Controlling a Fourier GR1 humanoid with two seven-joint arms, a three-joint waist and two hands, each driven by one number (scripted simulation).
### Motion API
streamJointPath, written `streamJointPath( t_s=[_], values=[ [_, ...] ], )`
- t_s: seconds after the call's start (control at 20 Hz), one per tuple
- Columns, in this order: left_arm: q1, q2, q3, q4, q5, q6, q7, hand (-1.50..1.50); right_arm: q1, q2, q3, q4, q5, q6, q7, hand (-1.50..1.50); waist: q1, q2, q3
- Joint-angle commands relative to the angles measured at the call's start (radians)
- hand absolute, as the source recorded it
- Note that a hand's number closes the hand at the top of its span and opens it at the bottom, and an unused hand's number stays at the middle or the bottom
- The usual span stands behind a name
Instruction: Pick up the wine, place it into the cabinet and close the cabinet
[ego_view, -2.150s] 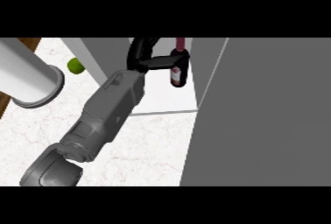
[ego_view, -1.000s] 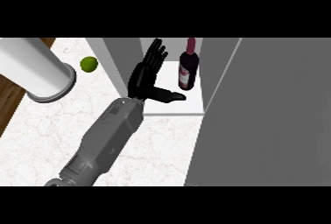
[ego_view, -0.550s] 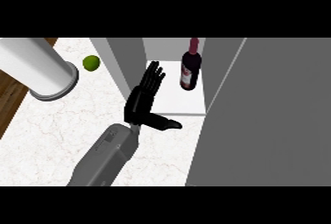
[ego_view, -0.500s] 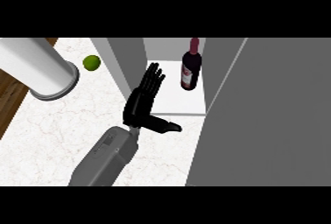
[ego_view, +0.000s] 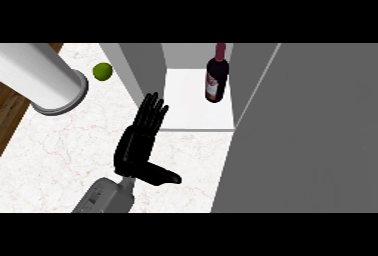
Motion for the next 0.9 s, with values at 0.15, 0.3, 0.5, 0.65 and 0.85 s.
streamJointPath(
  t_s=[0.15,0.3,0.5,0.65,0.85],
  values=[
    [0.117,0.121,0.063,-0.108,0.033,-0.078,-0.002,-1.5,0.041,-0.068,0.044,-0.199,-0.05,0.082,0.049,-1.5,-0.007,0.004,0.001],
    [0.141,0.13,0.062,-0.165,0.034,-0.07,0.006,-1.5,0.01,-0.067,0.075,-0.178,-0.098,0.146,0.038,-1.5,0.003,0.005,0.001],
    [0.175,0.175,0.109,-0.119,0.029,-0.118,-0.056,-1.5,0.011,-0.147,0.172,-0.209,-0.065,0.266,0.011,1.5,-0.006,0.003,0.0],
    [0.219,0.253,0.183,-0.153,0.071,-0.174,-0.066,-1.5,0.015,-0.16,0.194,-0.207,-0.059,0.294,-0.019,1.5,-0.001,0.002,0.0],
    [0.246,0.321,0.235,-0.157,0.101,-0.234,-0.049,-1.5,-0.043,-0.108,0.197,-0.201,-0.061,0.289,0.044,1.5,0.006,0.007,-0.001]
  ],
)
